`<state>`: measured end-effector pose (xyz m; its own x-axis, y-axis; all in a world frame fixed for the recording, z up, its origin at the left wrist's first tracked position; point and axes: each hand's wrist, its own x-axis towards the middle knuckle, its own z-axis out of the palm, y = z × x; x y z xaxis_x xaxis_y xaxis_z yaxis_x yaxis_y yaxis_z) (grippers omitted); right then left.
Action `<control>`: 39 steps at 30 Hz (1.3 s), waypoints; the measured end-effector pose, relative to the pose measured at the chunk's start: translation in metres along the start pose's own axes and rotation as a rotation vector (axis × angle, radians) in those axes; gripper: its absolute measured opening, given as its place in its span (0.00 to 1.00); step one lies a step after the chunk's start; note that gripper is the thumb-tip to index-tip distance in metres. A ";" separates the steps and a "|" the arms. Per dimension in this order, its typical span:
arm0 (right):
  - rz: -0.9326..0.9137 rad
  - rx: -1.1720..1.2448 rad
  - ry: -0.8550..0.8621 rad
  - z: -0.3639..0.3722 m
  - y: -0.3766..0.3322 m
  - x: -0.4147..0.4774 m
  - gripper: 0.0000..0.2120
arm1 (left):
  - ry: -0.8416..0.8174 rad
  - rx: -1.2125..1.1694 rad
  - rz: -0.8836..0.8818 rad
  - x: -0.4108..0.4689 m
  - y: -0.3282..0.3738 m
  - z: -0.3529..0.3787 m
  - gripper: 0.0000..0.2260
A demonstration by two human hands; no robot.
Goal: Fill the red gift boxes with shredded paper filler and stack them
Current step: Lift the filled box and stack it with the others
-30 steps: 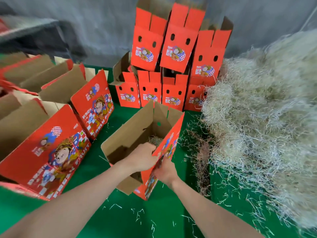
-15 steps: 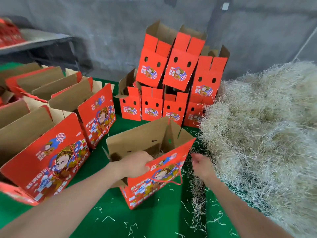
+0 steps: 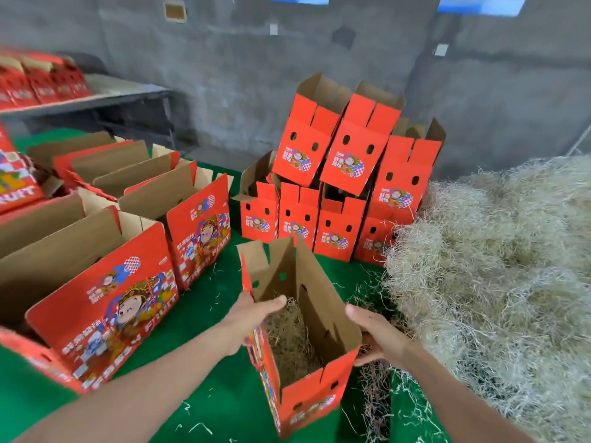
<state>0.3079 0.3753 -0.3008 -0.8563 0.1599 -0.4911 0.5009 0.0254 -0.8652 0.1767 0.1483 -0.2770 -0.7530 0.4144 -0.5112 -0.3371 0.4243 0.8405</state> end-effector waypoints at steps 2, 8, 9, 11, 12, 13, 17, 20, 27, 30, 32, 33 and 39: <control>0.012 -0.082 -0.031 0.008 -0.006 0.001 0.38 | -0.129 0.033 -0.063 -0.005 -0.013 0.014 0.39; -0.045 0.037 0.141 0.030 -0.042 0.021 0.32 | 0.164 0.009 0.187 0.019 0.026 -0.003 0.26; -0.045 0.062 0.174 0.034 -0.046 0.026 0.30 | 0.186 0.024 0.194 0.022 0.030 -0.006 0.23; -0.001 -0.029 0.203 0.045 -0.049 0.032 0.21 | 0.203 0.128 0.175 0.025 0.027 -0.007 0.21; 0.040 -0.088 0.205 0.051 -0.048 0.035 0.16 | 0.216 0.203 0.175 0.024 0.024 -0.006 0.23; 0.079 -0.127 0.208 0.056 -0.047 0.038 0.12 | 0.232 0.264 0.181 0.024 0.019 -0.006 0.25; 0.135 -0.269 0.275 0.069 -0.048 0.049 0.12 | 0.212 0.411 0.092 0.022 0.012 -0.014 0.19; 0.154 -0.241 0.308 0.071 -0.047 0.055 0.18 | 0.237 0.668 0.079 0.016 0.019 -0.013 0.11; 0.058 0.057 0.353 0.083 -0.041 0.044 0.21 | 0.319 0.668 0.153 0.004 0.001 -0.006 0.09; -0.041 0.015 0.305 0.077 -0.059 0.027 0.26 | 0.390 0.611 0.269 -0.005 0.000 -0.013 0.07; -0.104 0.083 0.251 0.074 -0.072 0.019 0.27 | 0.393 0.555 0.343 -0.013 0.003 -0.017 0.07; -0.131 0.106 0.258 0.074 -0.075 0.017 0.27 | 0.377 0.526 0.373 -0.016 0.004 -0.018 0.08; -0.243 0.136 0.482 0.071 -0.110 0.017 0.23 | 0.311 0.440 0.657 -0.029 0.051 -0.048 0.22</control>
<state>0.2295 0.3050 -0.2207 -0.7747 0.5994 -0.2015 0.2482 -0.0048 -0.9687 0.1542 0.1189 -0.2105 -0.8616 0.4735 0.1828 0.4250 0.4762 0.7698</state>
